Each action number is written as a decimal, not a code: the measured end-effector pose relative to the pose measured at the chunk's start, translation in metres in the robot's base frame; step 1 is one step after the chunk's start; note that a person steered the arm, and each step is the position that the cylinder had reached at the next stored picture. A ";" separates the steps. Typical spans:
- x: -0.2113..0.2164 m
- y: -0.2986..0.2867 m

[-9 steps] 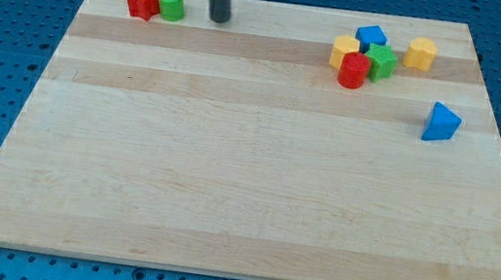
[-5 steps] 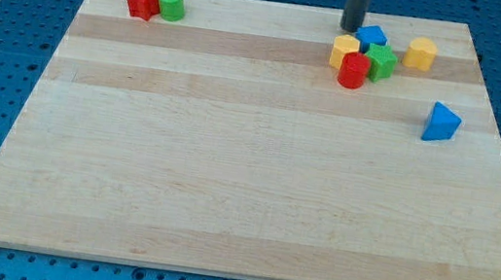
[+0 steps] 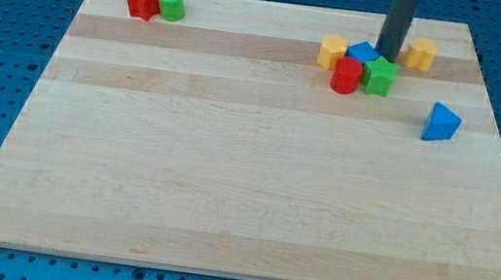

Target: Move the green star bottom of the red star

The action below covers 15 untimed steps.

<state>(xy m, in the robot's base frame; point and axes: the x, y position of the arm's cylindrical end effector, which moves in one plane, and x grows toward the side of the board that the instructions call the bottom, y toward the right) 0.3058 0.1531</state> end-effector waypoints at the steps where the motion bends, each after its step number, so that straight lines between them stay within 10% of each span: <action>1: 0.022 0.000; 6: 0.098 -0.006; 15: 0.052 -0.186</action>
<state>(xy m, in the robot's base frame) 0.3578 -0.0331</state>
